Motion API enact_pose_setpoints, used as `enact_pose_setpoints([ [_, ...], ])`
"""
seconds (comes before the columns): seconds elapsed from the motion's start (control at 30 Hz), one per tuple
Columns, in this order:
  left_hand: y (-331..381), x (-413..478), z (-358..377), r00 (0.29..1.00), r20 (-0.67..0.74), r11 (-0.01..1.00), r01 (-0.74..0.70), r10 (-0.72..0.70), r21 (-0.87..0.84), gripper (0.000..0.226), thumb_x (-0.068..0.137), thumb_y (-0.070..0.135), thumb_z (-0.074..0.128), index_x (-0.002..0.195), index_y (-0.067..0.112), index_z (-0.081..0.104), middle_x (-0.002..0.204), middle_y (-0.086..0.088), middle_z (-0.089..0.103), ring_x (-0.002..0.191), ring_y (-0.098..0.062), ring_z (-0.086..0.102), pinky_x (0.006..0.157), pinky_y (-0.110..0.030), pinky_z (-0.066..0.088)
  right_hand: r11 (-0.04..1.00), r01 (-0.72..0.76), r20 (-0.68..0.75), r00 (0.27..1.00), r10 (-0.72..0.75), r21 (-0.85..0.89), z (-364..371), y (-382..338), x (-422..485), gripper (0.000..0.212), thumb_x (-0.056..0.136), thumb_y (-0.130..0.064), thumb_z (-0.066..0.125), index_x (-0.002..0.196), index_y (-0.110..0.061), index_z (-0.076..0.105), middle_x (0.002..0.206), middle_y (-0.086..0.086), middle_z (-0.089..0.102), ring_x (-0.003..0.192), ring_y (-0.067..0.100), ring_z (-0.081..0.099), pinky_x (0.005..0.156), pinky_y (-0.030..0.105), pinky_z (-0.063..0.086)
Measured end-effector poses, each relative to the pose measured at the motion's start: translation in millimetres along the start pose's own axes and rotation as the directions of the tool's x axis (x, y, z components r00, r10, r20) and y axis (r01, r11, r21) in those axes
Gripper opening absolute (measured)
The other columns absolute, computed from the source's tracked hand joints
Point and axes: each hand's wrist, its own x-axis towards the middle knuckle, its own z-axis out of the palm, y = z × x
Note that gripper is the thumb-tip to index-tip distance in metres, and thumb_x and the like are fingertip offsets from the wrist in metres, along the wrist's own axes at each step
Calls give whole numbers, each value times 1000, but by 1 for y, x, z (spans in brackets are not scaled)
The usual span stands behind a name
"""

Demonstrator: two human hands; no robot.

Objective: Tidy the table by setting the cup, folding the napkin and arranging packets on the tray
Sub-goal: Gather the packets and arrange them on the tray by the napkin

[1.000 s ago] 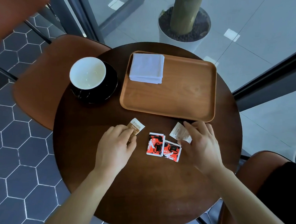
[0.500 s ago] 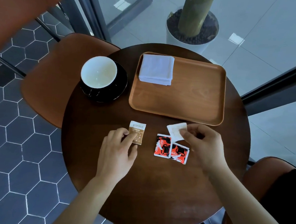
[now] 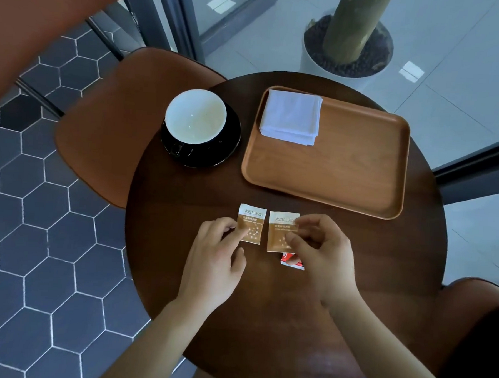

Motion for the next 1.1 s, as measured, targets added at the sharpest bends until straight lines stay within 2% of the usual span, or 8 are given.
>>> enact_pose_setpoints([
  [0.13,1,0,-4,988,-40,971,137,-148,-197,36,86,1,72,121,10,71,119,-2,69,108,-21,61,80,-32,59,999,-34,6,999,34,5,11,-2,4,33,87,-3,73,106,-28,61,86,-8,79,70,15,77,58,25,61],
  [0.3,1,1,-9,919,-18,834,350,-395,-427,37,93,2,64,127,17,69,122,0,69,99,-12,67,83,-23,57,999,-18,-30,999,17,-48,38,-6,13,26,87,-3,74,98,-24,63,81,-7,78,70,10,75,54,23,59],
  [0.4,2,2,-12,876,66,718,432,-477,-545,37,96,5,61,129,21,67,122,8,69,107,0,66,87,-10,51,987,-26,-64,998,16,-157,55,-9,14,21,89,-6,71,102,-20,61,79,-4,74,64,7,73,57,28,62],
  [0.5,6,3,-13,839,138,610,485,-526,-626,37,97,6,59,130,21,66,122,13,69,108,8,64,84,-5,48,930,4,-42,999,-21,-369,66,-9,13,18,90,-12,66,104,-19,57,79,-5,71,63,17,72,63,43,60],
  [0.63,9,5,-11,794,185,506,528,-579,-682,37,95,4,58,127,21,67,119,12,71,107,5,66,84,-6,49,792,125,-3,987,-159,-598,69,-10,11,17,89,-17,66,103,-15,56,84,2,69,76,22,64,65,37,49],
  [0.8,11,9,-11,774,200,503,561,-600,-658,37,95,8,58,128,23,67,114,18,70,103,12,63,80,-2,46,723,131,7,985,-171,-678,64,-9,12,13,90,-20,66,96,-12,58,81,2,67,71,22,59,59,33,38],
  [0.97,14,15,-12,761,223,492,583,-609,-646,38,92,12,62,128,24,67,105,22,69,95,20,61,74,-1,46,758,89,0,993,-117,-646,69,-9,16,18,89,-20,68,105,-14,62,82,2,71,75,23,67,63,33,48],
  [1.1,14,21,-12,727,234,452,610,-646,-651,41,92,13,64,132,20,64,115,10,73,100,5,66,80,-11,49,858,-32,-31,999,19,-513,70,-8,17,32,88,-20,73,117,-12,62,83,0,72,73,23,72,66,44,61],
])
